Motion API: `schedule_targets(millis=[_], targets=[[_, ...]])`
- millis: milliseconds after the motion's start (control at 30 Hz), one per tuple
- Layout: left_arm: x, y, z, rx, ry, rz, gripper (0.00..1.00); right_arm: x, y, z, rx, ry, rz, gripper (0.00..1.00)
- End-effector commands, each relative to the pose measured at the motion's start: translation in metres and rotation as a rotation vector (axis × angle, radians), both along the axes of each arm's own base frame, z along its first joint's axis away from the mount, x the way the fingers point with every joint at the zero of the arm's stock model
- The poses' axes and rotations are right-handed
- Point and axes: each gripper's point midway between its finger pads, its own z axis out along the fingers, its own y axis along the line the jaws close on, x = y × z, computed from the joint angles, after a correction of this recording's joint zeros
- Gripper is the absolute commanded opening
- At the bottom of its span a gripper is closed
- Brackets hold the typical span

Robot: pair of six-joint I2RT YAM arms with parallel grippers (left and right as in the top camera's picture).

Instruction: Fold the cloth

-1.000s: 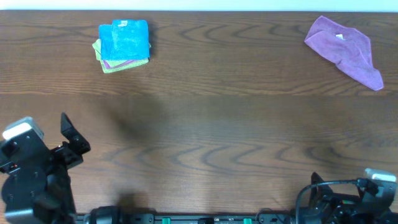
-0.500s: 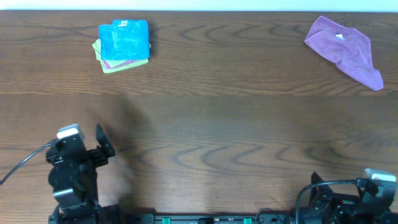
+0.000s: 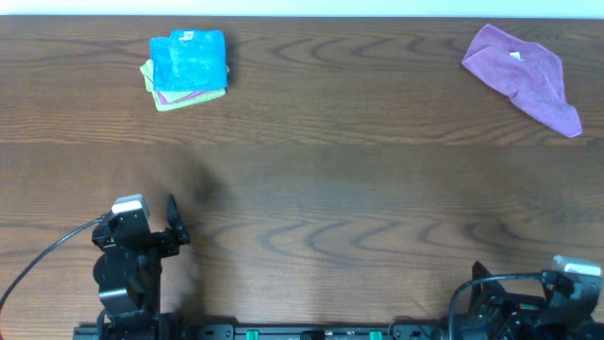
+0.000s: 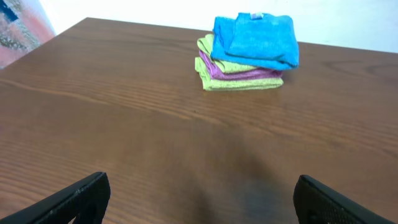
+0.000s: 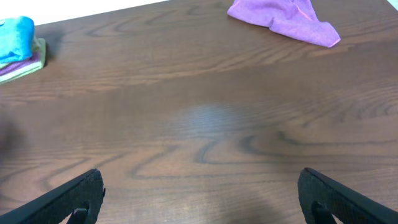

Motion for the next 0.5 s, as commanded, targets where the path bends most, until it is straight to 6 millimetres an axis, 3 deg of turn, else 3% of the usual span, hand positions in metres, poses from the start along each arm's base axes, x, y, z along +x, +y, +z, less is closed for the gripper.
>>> schedule_targets(millis=[0, 467], targets=[[-0.001, 0.000, -0.006, 0.017, -0.006, -0.003, 0.95, 0.000, 0.000, 0.002, 0.009, -0.004, -0.002, 0.99], [-0.001, -0.005, -0.022, -0.012, -0.031, -0.017, 0.95, 0.000, 0.000, 0.002, 0.009, -0.004, -0.002, 0.99]])
